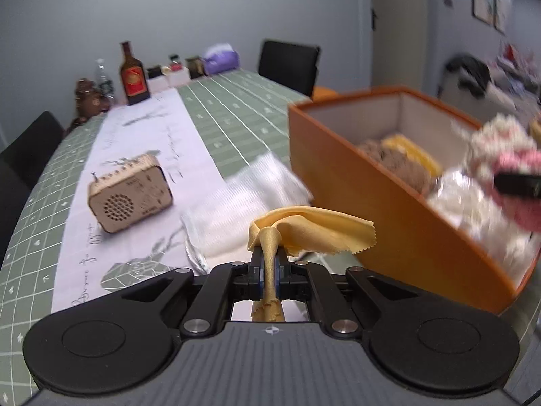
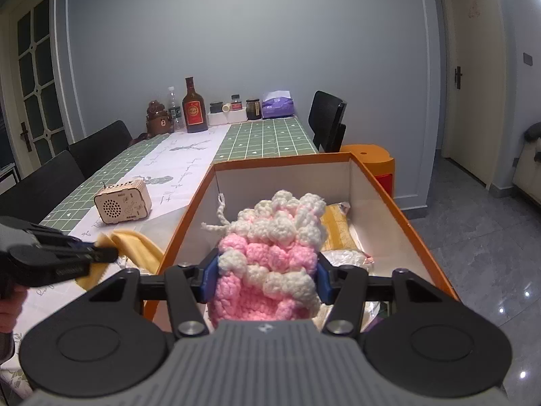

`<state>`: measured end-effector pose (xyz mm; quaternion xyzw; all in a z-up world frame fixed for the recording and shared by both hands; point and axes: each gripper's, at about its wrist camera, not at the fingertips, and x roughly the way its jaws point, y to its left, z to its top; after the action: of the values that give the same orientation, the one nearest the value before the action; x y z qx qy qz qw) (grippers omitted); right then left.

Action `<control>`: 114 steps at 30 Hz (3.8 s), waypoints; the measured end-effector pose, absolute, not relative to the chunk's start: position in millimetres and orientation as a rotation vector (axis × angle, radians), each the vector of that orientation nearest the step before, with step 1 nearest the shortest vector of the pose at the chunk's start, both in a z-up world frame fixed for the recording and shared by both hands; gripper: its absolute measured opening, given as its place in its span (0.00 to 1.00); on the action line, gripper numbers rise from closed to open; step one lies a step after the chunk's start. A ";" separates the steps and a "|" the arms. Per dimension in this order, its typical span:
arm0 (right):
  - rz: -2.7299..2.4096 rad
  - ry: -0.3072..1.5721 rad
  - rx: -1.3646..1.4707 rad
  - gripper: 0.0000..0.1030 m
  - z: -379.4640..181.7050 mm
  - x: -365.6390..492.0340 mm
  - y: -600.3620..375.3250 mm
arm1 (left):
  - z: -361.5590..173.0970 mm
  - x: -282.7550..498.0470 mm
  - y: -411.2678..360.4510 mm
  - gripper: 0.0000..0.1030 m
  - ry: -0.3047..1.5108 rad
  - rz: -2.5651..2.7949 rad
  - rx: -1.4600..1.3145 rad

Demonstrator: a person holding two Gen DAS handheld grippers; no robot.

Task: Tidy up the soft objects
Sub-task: 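Lift the yellow cloth with the left tool while the right tool lowers the pouch into the box, then open the right tool to release the crocheted pouch into the box, then open the left tool to drop the yellow cloth into the box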

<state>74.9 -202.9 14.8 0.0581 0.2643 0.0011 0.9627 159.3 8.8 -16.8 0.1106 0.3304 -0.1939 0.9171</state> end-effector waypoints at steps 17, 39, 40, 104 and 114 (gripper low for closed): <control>-0.080 0.429 0.165 0.54 39.1 66.9 -237.2 | 43.0 141.6 -10.0 0.06 0.455 -0.407 -0.123; 0.230 0.751 0.301 0.55 -2.2 128.4 -224.8 | 29.6 145.3 -34.5 0.06 0.507 -0.435 -0.144; 0.241 0.768 0.309 0.57 -4.8 129.5 -223.1 | 28.9 145.2 -35.0 0.06 0.509 -0.436 -0.143; 0.227 0.780 0.191 0.12 17.7 189.9 -275.5 | 7.1 234.1 -104.7 0.07 0.653 -0.316 -0.056; 0.212 0.793 0.185 0.12 8.0 212.6 -283.5 | 8.2 237.8 -104.5 0.74 0.638 -0.309 -0.092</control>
<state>212.6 -283.5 8.0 0.0896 0.3850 0.1030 0.9127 237.8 -104.5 8.2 -0.0452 0.3121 -0.1513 0.9368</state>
